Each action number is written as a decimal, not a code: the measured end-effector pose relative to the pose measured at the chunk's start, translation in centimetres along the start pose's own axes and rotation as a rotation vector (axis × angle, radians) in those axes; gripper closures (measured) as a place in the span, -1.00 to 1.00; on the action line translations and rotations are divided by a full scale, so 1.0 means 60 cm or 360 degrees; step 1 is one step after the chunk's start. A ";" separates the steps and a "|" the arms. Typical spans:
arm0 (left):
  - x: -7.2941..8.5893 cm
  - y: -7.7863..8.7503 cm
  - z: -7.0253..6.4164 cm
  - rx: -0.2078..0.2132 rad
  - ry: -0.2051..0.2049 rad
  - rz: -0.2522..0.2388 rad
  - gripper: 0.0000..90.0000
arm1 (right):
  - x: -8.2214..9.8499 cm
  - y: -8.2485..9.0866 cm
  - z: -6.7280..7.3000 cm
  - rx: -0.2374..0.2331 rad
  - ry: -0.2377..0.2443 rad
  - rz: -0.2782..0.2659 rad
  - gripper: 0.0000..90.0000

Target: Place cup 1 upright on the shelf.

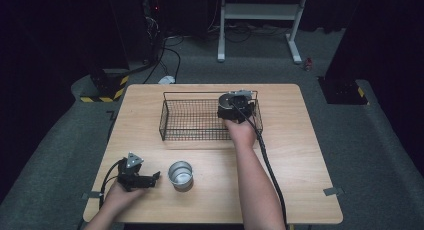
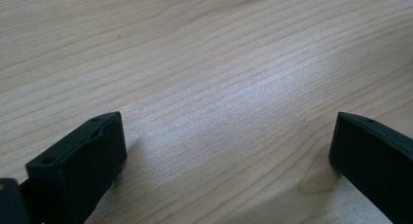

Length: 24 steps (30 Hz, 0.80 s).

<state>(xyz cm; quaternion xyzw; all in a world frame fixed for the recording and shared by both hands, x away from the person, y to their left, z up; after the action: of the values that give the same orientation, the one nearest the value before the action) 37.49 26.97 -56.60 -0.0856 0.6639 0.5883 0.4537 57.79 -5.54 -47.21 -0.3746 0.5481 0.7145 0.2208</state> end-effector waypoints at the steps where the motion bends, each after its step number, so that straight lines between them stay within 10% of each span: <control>1: 0.000 0.000 0.000 -0.0001 -0.0001 0.0000 -0.99 | 0.003 -0.001 -0.001 0.0003 0.0001 0.0007 -0.70; 24: 0.000 0.000 -0.001 0.0001 0.0007 -0.0002 -0.99 | 0.034 0.006 0.001 -0.0004 0.0020 0.0054 -0.70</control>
<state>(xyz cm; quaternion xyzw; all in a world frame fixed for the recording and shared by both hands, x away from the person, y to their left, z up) 37.47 26.93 -56.61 -0.0873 0.6650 0.5877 0.4525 56.24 -5.78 -48.59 -0.3700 0.5548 0.7166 0.2048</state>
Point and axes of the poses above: each handheld gripper's, and its own axes: y roughly backward along the jaws, x roughly out of its underside, z roughly to its left, the point moved 5 cm from there along -y, roughly forward along the jaws, and after that the axes turned 8 degrees about -y, right-handed, at the moved point
